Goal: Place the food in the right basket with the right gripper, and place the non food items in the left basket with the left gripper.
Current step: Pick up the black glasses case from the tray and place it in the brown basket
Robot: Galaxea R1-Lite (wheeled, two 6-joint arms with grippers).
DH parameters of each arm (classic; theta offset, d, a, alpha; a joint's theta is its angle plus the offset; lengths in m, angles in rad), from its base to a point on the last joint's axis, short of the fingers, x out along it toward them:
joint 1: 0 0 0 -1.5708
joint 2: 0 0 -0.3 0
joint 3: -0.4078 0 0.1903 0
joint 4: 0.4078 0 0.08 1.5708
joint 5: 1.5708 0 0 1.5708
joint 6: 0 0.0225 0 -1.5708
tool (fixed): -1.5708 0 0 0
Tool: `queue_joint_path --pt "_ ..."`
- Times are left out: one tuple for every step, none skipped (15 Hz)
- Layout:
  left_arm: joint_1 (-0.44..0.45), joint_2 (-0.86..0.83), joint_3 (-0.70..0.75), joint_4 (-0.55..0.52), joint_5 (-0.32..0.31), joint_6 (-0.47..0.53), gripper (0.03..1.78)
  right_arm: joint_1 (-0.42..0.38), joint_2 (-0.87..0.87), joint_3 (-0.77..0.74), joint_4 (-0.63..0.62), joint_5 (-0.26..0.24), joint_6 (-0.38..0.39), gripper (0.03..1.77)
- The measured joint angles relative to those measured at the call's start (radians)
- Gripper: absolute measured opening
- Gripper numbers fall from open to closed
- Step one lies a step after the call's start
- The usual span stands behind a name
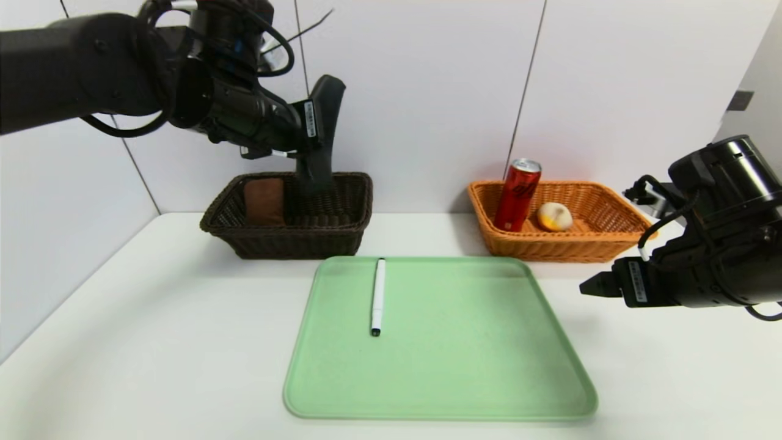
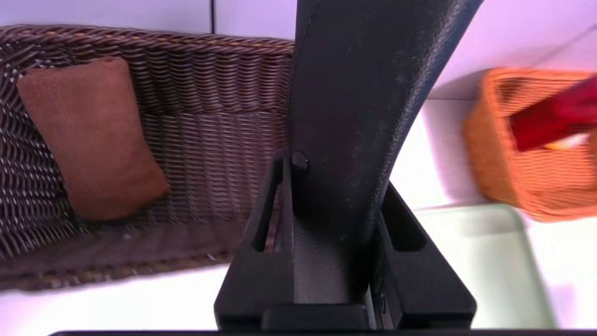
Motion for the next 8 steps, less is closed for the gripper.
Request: queue_joint_path --pt "0.017 0.028 0.000 -0.010 -0.005 0.010 0.45 0.000 0.002 0.000 0.000 0.000 0.000 1.71" --pt "0.030 0.053 0.000 -0.017 -0.013 0.013 0.45 0.000 0.004 0.001 0.000 0.000 0.000 1.71" --pt "0.043 0.075 0.000 -0.022 -0.023 0.014 0.45 0.000 0.006 0.002 0.000 0.000 0.000 1.71" --pt "0.057 0.097 0.000 -0.030 -0.028 0.014 0.45 0.000 0.009 0.003 0.000 0.001 0.000 1.71" --pt "0.068 0.114 0.000 -0.039 -0.031 0.015 0.45 0.000 0.011 0.003 0.000 0.001 0.000 1.71" --pt "0.078 0.129 0.000 -0.047 -0.034 0.016 0.45 0.000 0.014 0.003 0.000 0.002 0.000 1.71" --pt "0.087 0.143 0.000 -0.054 -0.035 0.019 0.44 0.000 0.016 0.004 0.000 0.002 0.000 1.71" --pt "0.093 0.154 0.000 -0.060 -0.035 0.026 0.42 0.000 0.017 0.005 0.000 0.003 0.000 1.71"
